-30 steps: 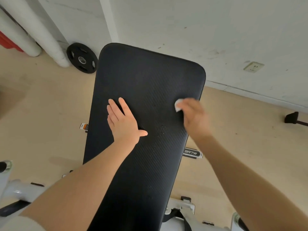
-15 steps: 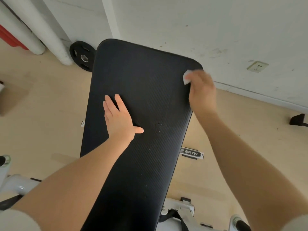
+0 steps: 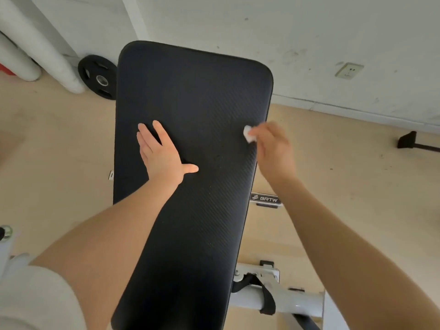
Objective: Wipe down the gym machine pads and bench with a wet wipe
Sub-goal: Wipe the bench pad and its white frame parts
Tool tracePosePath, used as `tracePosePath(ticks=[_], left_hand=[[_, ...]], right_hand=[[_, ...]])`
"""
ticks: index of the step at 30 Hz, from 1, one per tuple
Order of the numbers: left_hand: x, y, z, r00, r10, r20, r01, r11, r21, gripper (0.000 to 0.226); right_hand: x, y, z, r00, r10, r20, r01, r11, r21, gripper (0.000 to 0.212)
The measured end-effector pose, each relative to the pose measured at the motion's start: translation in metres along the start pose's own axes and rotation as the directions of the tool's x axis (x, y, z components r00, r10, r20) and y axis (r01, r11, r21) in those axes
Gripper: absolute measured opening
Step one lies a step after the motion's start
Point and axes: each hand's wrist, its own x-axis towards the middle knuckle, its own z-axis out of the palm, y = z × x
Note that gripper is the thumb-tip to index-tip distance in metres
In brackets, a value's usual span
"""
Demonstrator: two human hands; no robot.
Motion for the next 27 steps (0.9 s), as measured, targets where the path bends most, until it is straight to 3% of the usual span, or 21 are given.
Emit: tracePosePath(ticks=[2, 5, 10, 13, 17, 19, 22, 25, 27], left_hand=[[0.003, -0.001, 0.002, 1.0, -0.008, -0.003, 0.008, 1.0, -0.003, 0.13], [0.005, -0.004, 0.006, 1.0, 0.006, -0.01, -0.006, 1.0, -0.008, 0.129], [0.005, -0.011, 0.01, 0.998, 0.052, -0.027, -0.051, 0.999, 0.009, 0.131], [0.007, -0.011, 0.007, 0.998, 0.055, -0.019, -0.055, 0.998, 0.021, 0.132], [0.007, -0.015, 0.004, 0.996, 0.089, 0.008, -0.09, 0.996, 0.022, 0.134], [0.007, -0.018, 0.002, 0.993, 0.114, 0.031, -0.115, 0.992, 0.042, 0.135], [0.003, -0.03, -0.002, 0.979, 0.191, 0.066, -0.194, 0.98, 0.049, 0.131], [-0.006, -0.056, -0.006, 0.942, 0.333, 0.032, -0.334, 0.942, 0.042, 0.124], [-0.014, -0.081, -0.005, 0.931, 0.364, -0.012, -0.363, 0.93, 0.062, 0.12]], right_hand=[[0.023, -0.002, 0.003, 0.997, 0.037, -0.073, -0.038, 0.999, -0.02, 0.012], [0.002, -0.01, 0.03, 0.998, 0.027, -0.06, -0.028, 1.0, -0.006, 0.006], [-0.12, -0.023, 0.074, 0.991, -0.046, 0.126, 0.048, 0.999, -0.018, 0.019], [-0.126, -0.029, 0.07, 0.982, -0.073, 0.175, 0.078, 0.997, -0.018, 0.023], [-0.049, -0.049, 0.033, 0.993, 0.021, -0.114, -0.023, 1.0, -0.016, 0.022], [-0.016, -0.055, 0.024, 0.984, 0.04, -0.175, -0.049, 0.998, -0.048, 0.024], [-0.008, -0.045, 0.041, 0.993, 0.041, -0.114, -0.06, 0.984, -0.167, 0.022], [-0.042, -0.047, 0.066, 0.996, 0.039, -0.081, -0.048, 0.992, -0.121, 0.025], [-0.082, -0.058, 0.077, 1.0, -0.007, 0.029, 0.01, 0.993, -0.115, 0.027]])
